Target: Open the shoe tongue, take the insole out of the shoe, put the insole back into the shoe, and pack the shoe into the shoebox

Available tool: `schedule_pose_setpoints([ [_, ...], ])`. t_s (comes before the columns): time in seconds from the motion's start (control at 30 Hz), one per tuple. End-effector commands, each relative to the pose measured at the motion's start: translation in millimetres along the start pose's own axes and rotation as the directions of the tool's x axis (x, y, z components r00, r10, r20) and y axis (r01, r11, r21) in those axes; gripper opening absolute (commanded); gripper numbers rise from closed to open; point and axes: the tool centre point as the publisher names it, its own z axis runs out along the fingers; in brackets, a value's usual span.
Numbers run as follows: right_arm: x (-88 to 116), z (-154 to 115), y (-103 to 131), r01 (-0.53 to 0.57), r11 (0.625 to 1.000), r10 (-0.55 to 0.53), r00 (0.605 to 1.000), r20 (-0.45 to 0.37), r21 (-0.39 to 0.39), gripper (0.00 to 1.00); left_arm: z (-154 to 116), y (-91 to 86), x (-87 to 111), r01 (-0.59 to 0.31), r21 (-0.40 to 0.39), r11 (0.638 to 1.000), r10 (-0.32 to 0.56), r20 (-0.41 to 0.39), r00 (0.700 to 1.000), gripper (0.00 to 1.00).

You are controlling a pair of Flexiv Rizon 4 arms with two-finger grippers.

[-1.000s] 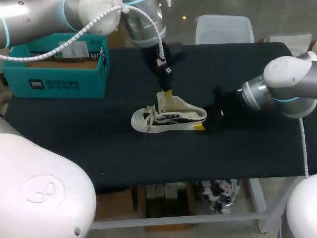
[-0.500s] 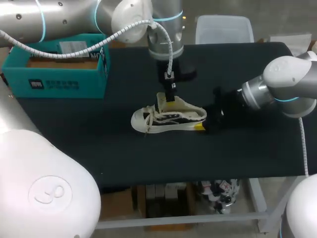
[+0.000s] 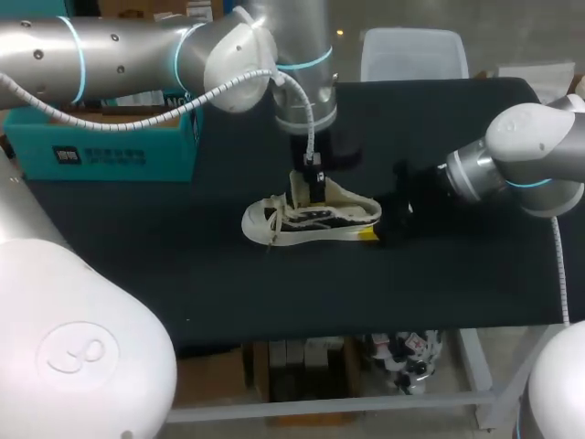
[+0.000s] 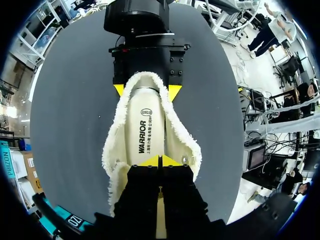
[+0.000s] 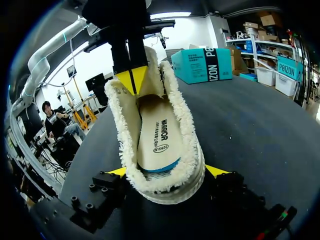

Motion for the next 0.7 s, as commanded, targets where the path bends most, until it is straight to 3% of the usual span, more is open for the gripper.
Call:
schedule_pose_setpoints([
  [0.03, -3.5, 4.2, -9.9, -0.001, 1.000, 0.001, 1.000, -0.005, -0.003, 0.00, 12.2, -2.7, -4.7, -0.018, -0.013, 1.000, 0.018, -0.020, 1.000, 0.00],
  [0.37, -3.5, 4.2, -9.9, -0.001, 1.000, 0.001, 1.000, -0.005, -0.003, 0.00, 28.7, -1.9, -3.0, -0.074, -0.026, 0.997, 0.070, -0.117, 0.991, 0.00],
  [0.7, -3.5, 4.2, -9.9, -0.001, 1.000, 0.001, 1.000, -0.005, -0.003, 0.00, 42.2, -2.3, 5.6, -0.082, -0.055, 0.995, 0.075, -0.129, 0.989, 0.00],
])
